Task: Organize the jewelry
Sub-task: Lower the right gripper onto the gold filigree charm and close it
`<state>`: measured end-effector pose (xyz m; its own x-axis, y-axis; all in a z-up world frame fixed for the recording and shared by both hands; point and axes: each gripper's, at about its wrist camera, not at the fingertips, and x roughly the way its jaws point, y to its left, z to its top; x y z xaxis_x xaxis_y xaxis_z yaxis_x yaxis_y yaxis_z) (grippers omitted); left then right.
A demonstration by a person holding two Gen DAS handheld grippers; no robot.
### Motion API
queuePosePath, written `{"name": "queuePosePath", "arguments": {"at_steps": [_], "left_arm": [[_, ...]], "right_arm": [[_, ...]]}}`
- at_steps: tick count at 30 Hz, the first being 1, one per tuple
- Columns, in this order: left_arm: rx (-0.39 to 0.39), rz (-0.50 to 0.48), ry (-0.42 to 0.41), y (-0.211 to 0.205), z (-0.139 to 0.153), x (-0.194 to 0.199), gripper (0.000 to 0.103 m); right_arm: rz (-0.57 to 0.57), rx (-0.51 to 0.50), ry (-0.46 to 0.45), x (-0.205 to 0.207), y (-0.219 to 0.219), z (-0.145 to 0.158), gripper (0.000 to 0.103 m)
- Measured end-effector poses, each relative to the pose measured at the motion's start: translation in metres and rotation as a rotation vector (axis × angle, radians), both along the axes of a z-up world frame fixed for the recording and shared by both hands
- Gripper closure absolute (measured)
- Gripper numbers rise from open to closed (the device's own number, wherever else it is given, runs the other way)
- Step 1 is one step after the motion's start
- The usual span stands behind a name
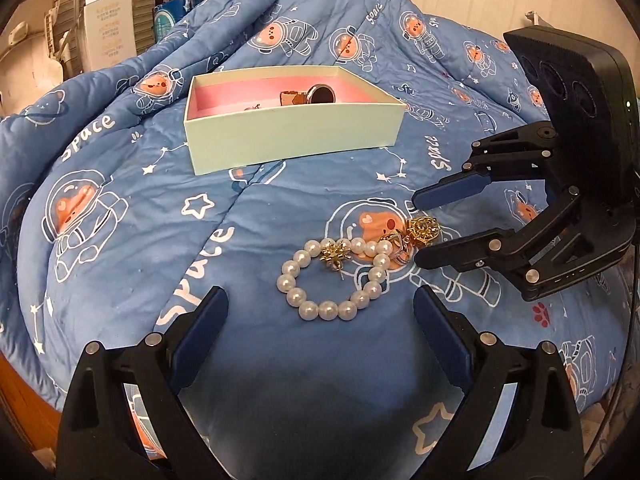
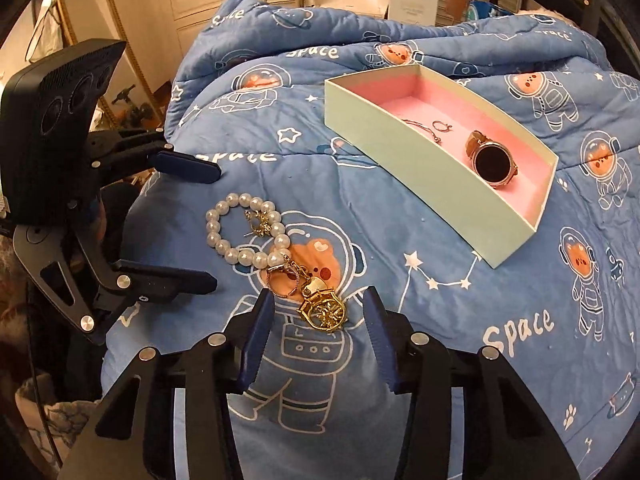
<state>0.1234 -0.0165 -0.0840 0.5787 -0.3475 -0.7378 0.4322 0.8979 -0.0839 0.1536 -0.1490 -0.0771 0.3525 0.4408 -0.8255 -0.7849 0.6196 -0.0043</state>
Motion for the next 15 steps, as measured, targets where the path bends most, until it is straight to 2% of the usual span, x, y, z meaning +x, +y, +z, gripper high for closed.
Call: {"name": "queuePosePath", "arguments": {"at_steps": [6, 11, 15], "left_arm": [[0.027, -0.034, -0.017, -0.001, -0.003, 0.009, 0.021], [0.027, -0.053, -0.019, -0.002, -0.004, 0.014, 0.03], [0.027, -0.063, -0.02, -0.005, -0.004, 0.016, 0.04]], "right_arm": [[0.065, -0.009, 0.006, 0.007, 0.004, -0.005, 0.07], [0.072, -0.017, 0.008, 0.009, 0.005, -0.005, 0.076], [0.065, -0.014, 0.008, 0.009, 0.004, -0.005, 0.078]]}}
